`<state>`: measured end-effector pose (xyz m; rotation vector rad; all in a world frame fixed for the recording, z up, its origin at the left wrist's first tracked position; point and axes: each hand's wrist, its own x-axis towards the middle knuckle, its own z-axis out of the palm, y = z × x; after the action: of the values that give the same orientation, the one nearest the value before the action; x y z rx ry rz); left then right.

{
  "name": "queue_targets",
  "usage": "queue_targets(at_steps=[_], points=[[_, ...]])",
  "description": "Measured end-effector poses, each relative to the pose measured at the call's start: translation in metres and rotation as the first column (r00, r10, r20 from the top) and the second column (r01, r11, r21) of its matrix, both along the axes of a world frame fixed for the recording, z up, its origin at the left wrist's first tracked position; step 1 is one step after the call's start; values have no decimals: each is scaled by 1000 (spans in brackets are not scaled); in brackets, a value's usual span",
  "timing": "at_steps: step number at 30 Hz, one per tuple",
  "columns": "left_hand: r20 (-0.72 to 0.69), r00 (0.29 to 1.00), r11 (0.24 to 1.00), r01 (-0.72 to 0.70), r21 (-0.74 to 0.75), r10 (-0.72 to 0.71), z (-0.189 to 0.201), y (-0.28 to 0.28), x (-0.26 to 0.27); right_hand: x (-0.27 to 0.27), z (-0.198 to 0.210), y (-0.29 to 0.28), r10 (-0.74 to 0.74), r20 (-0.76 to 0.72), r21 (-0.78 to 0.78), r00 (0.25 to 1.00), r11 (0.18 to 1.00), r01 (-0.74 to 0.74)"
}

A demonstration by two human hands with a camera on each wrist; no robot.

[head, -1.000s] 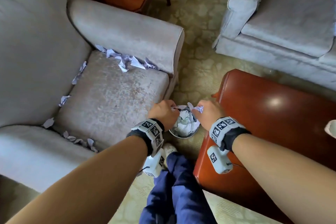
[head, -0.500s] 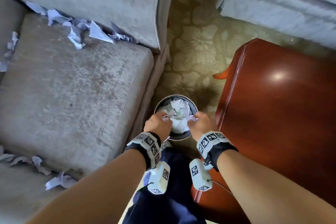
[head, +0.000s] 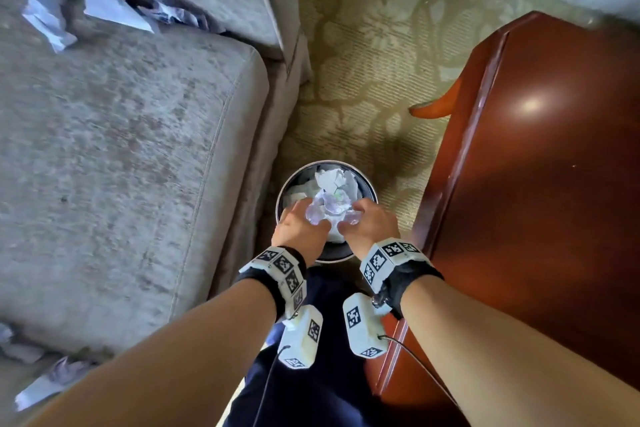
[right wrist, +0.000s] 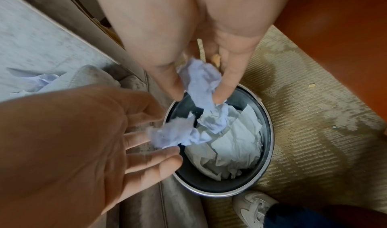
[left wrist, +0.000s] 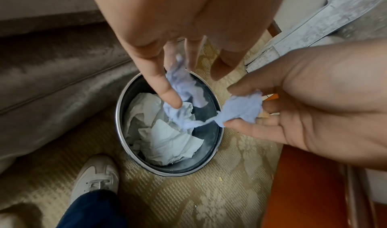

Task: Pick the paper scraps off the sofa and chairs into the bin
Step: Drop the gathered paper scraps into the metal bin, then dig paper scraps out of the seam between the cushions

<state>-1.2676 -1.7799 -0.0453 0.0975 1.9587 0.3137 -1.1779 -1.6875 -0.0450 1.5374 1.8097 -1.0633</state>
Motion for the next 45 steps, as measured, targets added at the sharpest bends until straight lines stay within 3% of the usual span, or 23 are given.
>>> queue_targets(at_steps=[9, 17, 24, 30, 34, 40, 45], points=[[-2, 998, 998, 58, 7, -57, 4, -3, -15, -13, -5, -3, -72, 17, 67, 997, 995, 70], [-26, 999, 999, 41, 4, -41, 9, -21, -26, -13, 3, -6, -9, -3, 106, 1000, 994, 9], [-88, 996, 999, 35, 28, -32, 63, -28, -39, -5, 49, -3, 38, -17, 104, 999, 994, -36], [-170, 985, 995, 24, 100, -6, 138, -37, -46, 2, 124, -7, 63, -59, 150, 996, 987, -53], [-224, 969, 980, 140, 141, -106, 200, -41, -40, 9, 190, -14, 160, -78, 233, 984, 963, -138], [-338, 904, 903, 353, 246, -261, 326, -46, -18, 34, 331, -32, 280, -112, 399, 953, 891, -215], [-483, 787, 793, 550, 264, -385, 448, -38, 25, 82, 455, -47, 261, -148, 520, 954, 841, -149]])
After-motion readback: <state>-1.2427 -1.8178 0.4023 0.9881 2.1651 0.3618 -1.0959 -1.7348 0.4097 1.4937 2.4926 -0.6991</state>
